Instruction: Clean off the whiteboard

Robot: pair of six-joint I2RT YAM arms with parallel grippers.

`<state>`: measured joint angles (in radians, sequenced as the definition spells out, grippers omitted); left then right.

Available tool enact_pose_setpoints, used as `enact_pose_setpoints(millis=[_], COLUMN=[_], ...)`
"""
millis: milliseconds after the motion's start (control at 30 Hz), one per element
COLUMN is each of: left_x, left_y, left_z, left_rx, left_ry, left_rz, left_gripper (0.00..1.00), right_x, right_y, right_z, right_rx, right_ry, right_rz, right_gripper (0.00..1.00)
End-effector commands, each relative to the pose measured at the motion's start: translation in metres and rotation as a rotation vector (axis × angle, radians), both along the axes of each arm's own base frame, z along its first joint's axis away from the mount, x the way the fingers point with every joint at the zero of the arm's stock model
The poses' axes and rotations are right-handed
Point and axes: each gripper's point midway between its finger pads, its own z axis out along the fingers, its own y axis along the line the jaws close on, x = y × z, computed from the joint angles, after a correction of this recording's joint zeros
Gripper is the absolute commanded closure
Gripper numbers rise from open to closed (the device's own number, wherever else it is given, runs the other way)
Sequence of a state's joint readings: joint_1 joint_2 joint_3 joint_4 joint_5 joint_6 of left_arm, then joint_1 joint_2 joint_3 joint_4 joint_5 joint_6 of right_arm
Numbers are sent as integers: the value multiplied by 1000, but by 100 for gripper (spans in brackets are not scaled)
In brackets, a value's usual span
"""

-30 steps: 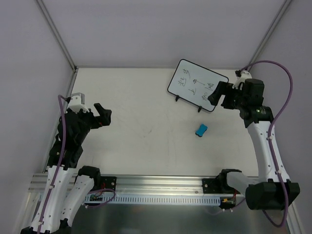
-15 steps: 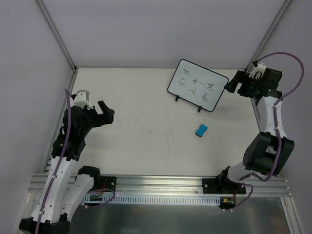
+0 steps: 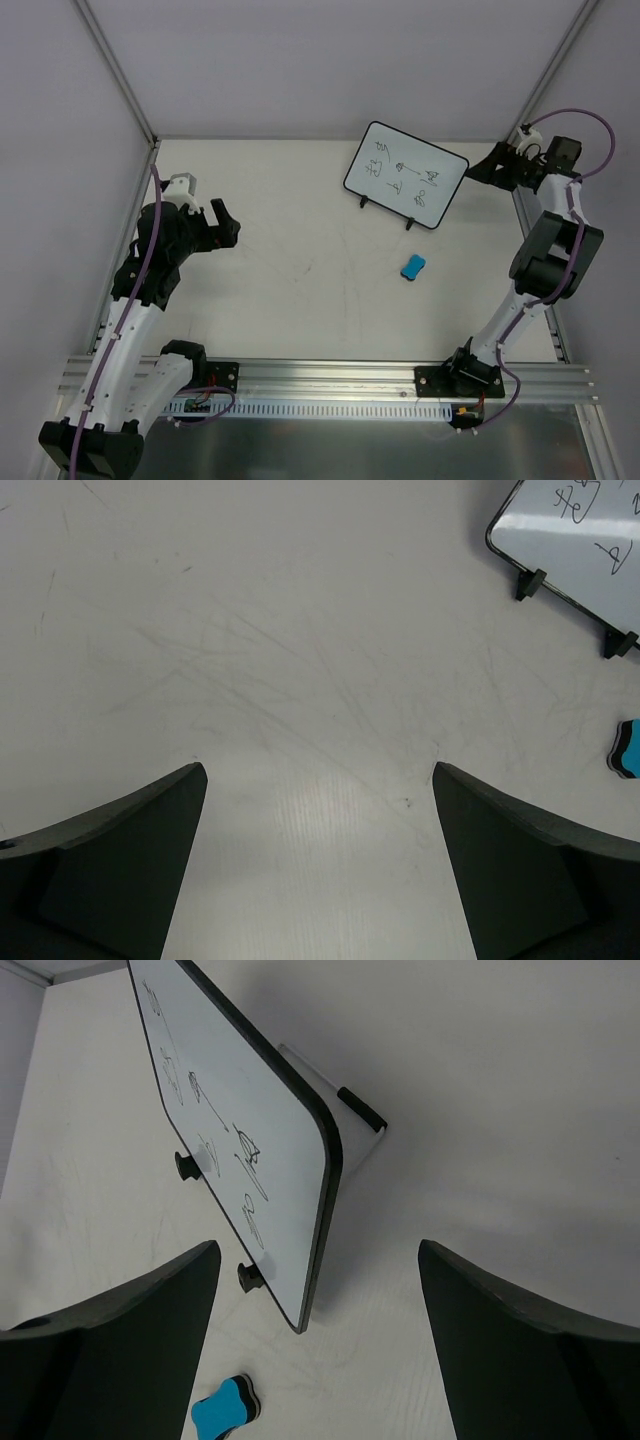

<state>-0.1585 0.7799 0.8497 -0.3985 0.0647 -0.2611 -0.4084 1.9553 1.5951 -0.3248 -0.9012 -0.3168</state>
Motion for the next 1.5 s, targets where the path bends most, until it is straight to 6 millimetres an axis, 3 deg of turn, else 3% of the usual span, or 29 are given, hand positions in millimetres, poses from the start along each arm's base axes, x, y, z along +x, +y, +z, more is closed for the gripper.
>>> enact_pose_setpoints(millis=[0,333,633,800,1000,1233,1467], left_x=[7,15,16,15,14,13,10], left_y=[-10,-12,-10,-11,-13,-15,-15], left_z=[22,12,4,-2,-7,-9,-7], left_rx=[27,54,68,65,60,57,60], left_ry=[-62,-27,-8,8,22,25,14], left_rz=[-78,-98,-96,-102,-110,-123,-129], left_gripper=[1,1,1,1,1,1,1], right_x=[12,33,45,50,47,38,30], right_y=[11,31,50,52,55,60,63], right_z=[15,-14,-14,-13,-6,16,56], right_rx=[76,185,209,220,243,265,225], right_ry=[-91,-61,-75,-74,-86,-117,-190], right_rz=[128,230,290,296,318,352,364], right_gripper=[16,27,42,60,100,100,100])
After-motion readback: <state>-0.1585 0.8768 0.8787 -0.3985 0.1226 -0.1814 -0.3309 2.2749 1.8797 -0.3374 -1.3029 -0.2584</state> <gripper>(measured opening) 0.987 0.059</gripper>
